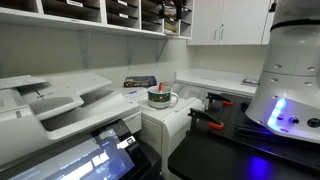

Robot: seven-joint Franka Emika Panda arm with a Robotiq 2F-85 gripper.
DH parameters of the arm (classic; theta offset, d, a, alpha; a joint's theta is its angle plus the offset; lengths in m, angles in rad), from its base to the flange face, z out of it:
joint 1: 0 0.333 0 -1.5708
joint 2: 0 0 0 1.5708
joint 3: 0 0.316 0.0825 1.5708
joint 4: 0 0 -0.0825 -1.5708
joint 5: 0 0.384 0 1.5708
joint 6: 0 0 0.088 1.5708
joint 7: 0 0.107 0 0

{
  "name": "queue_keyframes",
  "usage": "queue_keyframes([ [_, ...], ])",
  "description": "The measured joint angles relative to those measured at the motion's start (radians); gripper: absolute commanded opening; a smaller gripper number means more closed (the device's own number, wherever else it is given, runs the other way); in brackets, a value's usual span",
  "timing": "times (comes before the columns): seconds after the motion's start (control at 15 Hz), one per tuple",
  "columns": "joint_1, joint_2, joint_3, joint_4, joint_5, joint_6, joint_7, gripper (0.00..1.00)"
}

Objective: Take the marker out of the mug

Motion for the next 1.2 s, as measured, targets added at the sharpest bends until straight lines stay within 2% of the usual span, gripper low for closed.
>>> queue_keyframes([
  [0.27, 0.0, 0.0, 0.0, 0.0, 0.0, 0.0, 0.0, 1.0],
  [0.4, -0.004, 0.0, 0.007, -0.006, -0.015, 0.038, 0.062, 1.0],
  [0.67, -0.048, 0.038, 0.08, -0.085, -0.051, 0.231, 0.298, 1.0],
  [0.87, -0.114, 0.118, 0.128, -0.152, -0.098, 0.396, 0.485, 1.0],
  [1.2, -0.258, 0.287, 0.145, -0.185, -0.282, 0.578, 0.791, 1.0],
])
